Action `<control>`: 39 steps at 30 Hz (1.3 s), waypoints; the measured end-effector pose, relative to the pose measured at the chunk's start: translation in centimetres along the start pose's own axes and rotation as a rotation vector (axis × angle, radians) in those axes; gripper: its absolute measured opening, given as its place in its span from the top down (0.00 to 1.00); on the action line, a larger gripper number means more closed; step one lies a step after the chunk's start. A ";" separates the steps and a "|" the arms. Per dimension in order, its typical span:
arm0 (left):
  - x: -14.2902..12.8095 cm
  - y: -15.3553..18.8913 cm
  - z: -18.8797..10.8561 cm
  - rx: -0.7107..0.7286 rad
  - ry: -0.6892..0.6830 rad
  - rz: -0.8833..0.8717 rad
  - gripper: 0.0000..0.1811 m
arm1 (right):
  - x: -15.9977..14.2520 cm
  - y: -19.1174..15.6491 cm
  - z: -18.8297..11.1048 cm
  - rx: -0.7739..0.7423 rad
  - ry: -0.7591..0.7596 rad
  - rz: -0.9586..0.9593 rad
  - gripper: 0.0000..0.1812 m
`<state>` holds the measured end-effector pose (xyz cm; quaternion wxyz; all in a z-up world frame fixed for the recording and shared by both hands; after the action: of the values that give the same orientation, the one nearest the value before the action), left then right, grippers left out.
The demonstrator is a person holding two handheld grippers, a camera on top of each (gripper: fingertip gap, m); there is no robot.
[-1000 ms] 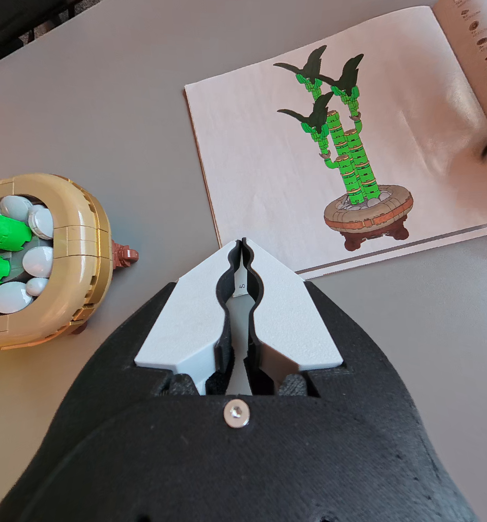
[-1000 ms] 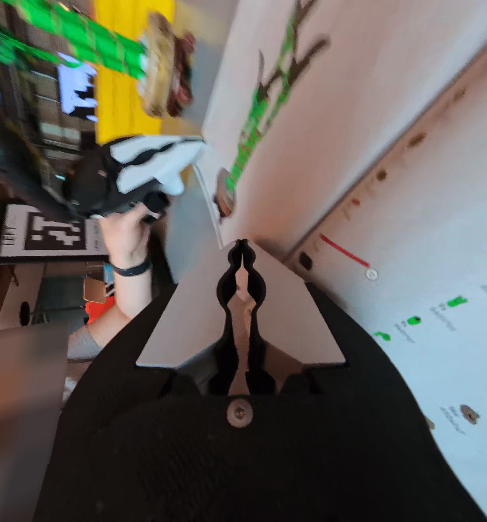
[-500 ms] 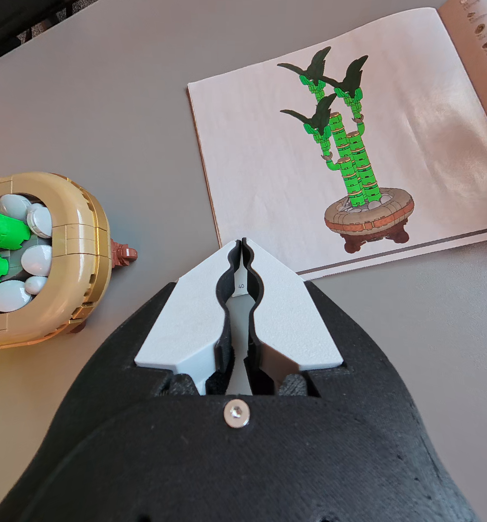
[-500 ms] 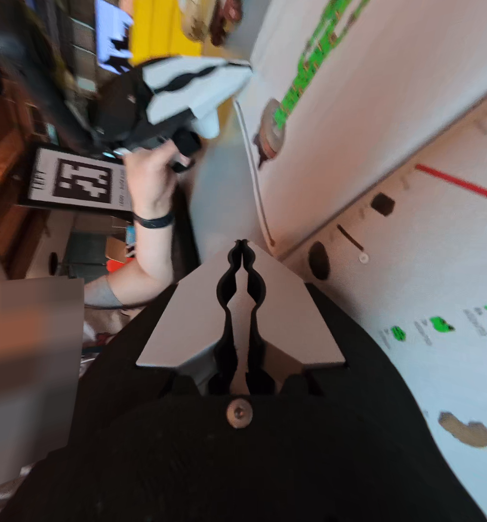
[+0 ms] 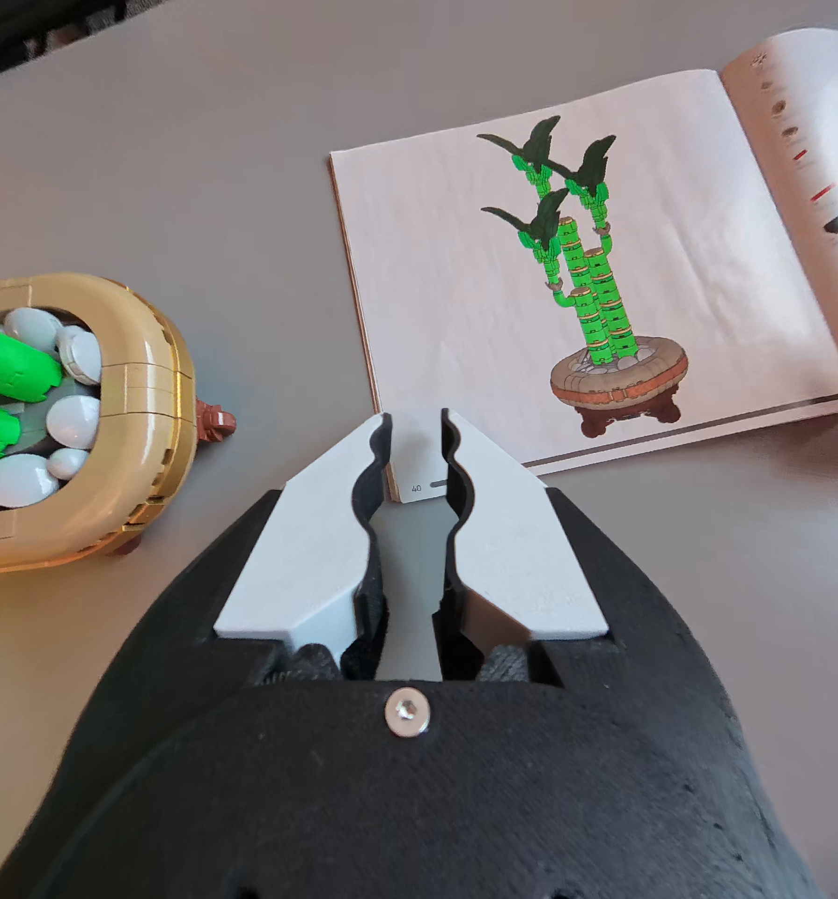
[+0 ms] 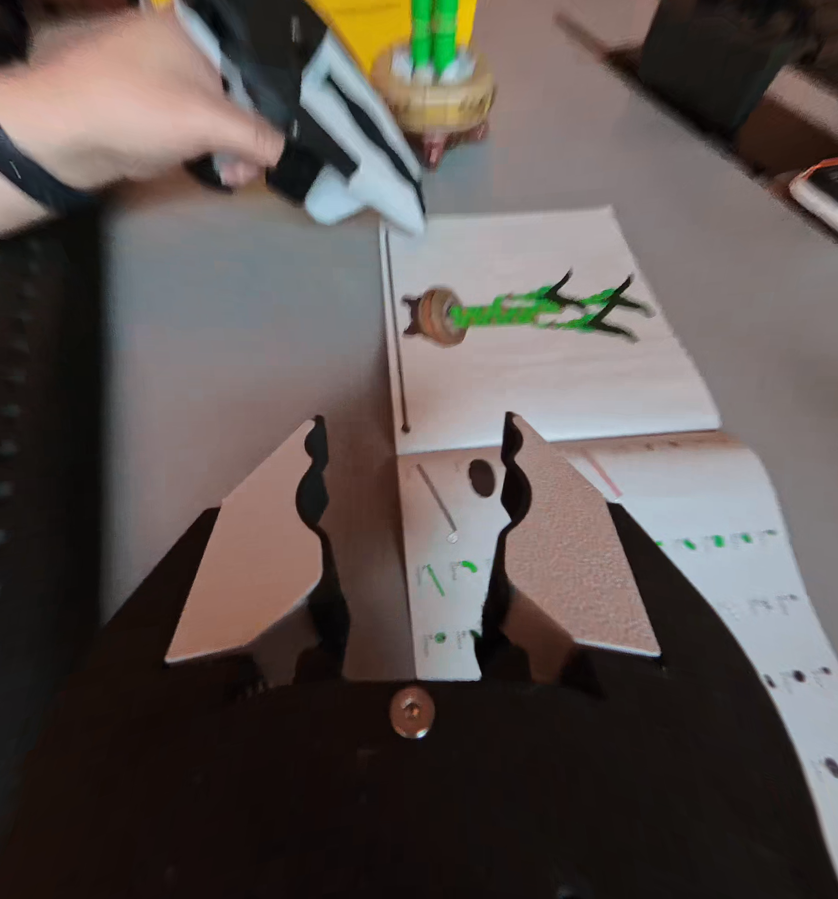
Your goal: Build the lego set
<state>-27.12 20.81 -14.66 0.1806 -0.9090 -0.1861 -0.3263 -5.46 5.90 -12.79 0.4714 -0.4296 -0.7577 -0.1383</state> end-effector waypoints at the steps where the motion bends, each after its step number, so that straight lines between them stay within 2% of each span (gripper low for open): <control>1: -0.1 0.0 0.1 -0.009 -0.003 -0.008 0.89 | -0.7 -0.4 0.7 -0.031 -0.069 -0.028 0.60; 4: -0.3 0.0 0.3 -0.015 -0.020 -0.015 0.87 | -2.1 -0.6 2.0 -0.141 -0.193 -0.116 0.61; 8: -0.4 0.0 0.4 -0.009 -0.027 -0.009 0.87 | -1.7 0.5 1.7 -0.246 -0.162 -0.105 0.70; 12: -0.4 0.0 0.5 -0.008 -0.026 -0.007 0.89 | -1.6 2.6 1.3 -0.339 -0.140 -0.056 0.71; 14: -0.3 0.1 0.5 -0.003 -0.027 -0.001 0.89 | -1.5 3.4 0.5 -0.333 -0.132 -0.023 0.73; 17: -0.4 0.1 0.5 0.001 -0.024 0.000 0.89 | -0.2 4.5 -3.5 -0.341 0.036 0.041 0.74; 21: -0.4 0.0 0.4 -0.004 -0.023 -0.011 0.89 | 0.4 5.8 -10.8 -0.693 0.294 -0.029 0.76; 23: -0.4 0.1 0.4 -0.001 -0.026 -0.006 0.89 | 0.0 6.0 -13.0 -0.893 0.354 -0.102 0.76; 25: -0.4 0.2 0.4 0.002 -0.029 0.005 0.90 | -0.4 6.4 -13.7 -1.003 0.377 -0.142 0.77; 35: -0.5 1.0 -0.3 0.008 -0.060 0.064 0.93 | -1.6 8.6 -12.1 -1.004 0.260 -0.019 0.76; 39: 0.2 1.6 -1.0 -0.018 -0.006 0.074 0.93 | -2.5 9.6 -11.8 -1.015 0.189 0.073 0.76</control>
<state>-26.81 19.01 -14.17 0.1839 -0.9179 -0.1498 -0.3181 9.56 3.00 -10.67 0.2745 -0.6158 -0.5338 -0.5103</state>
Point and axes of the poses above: each gripper's, where its closed fingertips meet, z out along the fingers, x out of its top, y = z × x across the jaws, the point moved 9 cm from there along -z, back along the fingers, and after that the axes turned 14 degrees about z, right-handed, at the moved point
